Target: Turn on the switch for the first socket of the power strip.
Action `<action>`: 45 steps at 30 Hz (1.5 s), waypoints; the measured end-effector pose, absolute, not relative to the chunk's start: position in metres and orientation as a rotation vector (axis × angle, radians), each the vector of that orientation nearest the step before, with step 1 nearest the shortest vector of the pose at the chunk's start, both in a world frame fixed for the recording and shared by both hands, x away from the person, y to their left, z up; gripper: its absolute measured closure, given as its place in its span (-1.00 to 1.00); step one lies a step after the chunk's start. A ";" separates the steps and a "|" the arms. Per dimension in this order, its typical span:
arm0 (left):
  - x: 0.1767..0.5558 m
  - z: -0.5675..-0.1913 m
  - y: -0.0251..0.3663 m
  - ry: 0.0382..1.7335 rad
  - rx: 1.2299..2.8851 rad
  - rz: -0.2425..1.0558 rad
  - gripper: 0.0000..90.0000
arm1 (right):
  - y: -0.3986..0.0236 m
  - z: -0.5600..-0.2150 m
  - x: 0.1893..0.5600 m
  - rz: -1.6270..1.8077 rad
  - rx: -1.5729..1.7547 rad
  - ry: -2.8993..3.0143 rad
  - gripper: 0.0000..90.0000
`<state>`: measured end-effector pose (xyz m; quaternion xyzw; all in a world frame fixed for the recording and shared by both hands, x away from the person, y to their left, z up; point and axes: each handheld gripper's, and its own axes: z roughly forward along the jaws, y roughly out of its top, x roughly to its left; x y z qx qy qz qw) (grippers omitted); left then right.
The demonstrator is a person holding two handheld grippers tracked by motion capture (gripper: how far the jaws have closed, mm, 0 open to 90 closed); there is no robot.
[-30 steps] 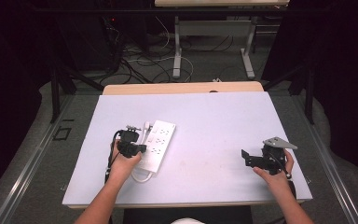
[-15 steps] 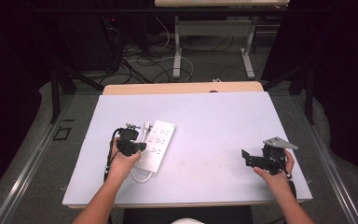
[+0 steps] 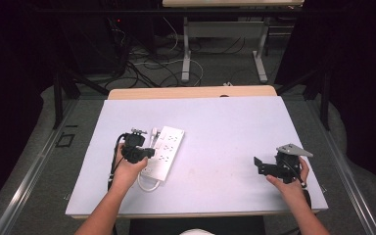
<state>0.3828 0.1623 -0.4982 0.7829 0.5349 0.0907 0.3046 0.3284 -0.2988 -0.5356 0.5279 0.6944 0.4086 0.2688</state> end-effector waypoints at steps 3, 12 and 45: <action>0.382 -0.497 0.163 1.409 2.072 0.244 0.77 | -0.299 -0.536 0.328 1.102 1.424 1.872 -0.96; 0.379 -0.493 0.162 1.386 2.071 0.239 0.57 | -0.299 -0.535 0.328 1.102 1.424 1.872 -0.96; 0.369 -0.481 0.174 1.323 2.029 0.367 -0.10 | -0.299 -0.535 0.328 1.101 1.418 1.872 -0.96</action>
